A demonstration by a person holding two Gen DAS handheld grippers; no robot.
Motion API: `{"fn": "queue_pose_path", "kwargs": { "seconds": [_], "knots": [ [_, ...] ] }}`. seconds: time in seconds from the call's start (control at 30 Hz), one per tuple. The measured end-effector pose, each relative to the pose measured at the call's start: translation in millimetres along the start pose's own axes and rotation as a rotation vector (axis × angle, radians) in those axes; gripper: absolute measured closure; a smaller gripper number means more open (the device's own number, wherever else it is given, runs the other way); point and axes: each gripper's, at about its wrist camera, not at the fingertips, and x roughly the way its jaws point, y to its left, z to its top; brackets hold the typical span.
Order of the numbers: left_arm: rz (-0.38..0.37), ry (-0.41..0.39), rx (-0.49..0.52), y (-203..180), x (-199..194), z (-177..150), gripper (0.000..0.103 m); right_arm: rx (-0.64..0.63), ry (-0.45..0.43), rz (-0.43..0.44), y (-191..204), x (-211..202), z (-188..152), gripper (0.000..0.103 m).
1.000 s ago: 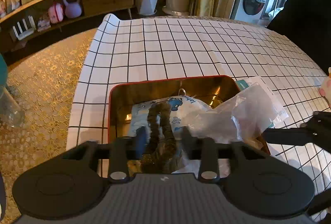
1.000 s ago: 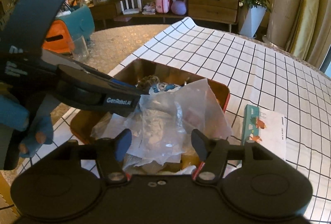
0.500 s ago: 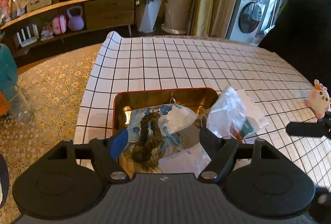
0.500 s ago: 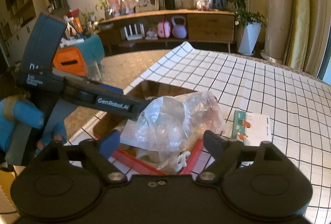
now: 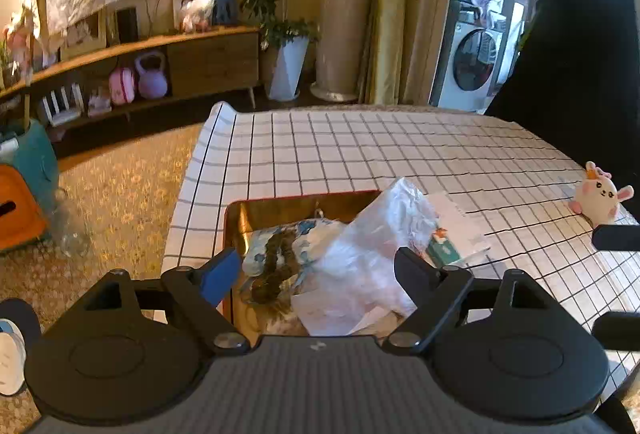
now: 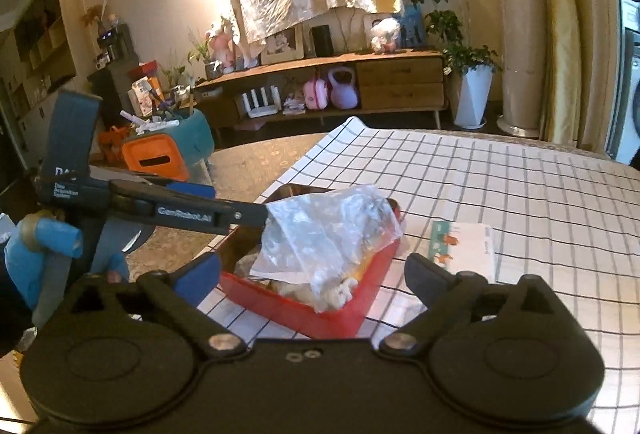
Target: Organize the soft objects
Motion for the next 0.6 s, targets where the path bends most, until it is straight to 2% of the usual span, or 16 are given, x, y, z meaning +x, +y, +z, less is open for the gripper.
{"fn": "queue_pose_path", "kwargs": {
  "seconds": [0.07, 0.1, 0.13, 0.4, 0.6],
  "knots": [
    [-0.003, -0.015, 0.014, -7, -8, -3, 0.009, 0.004, -0.022, -0.007, -2, -10, -3, 0.001],
    [-0.01, -0.024, 0.017, -10, -12, -4, 0.002, 0.006, -0.033, -0.01, -3, -16, -5, 0.0],
    [-0.018, -0.031, 0.018, -12, -14, -6, 0.0, 0.009, -0.042, -0.014, -5, -22, -6, 0.0],
    [-0.075, -0.07, 0.009, -34, -38, -17, 0.0, 0.031, -0.102, -0.039, -9, -48, -18, 0.0],
    [-0.068, -0.123, 0.046, -55, -59, -24, 0.0, 0.025, -0.152, -0.068, -7, -67, -29, 0.0]
  ]
}}
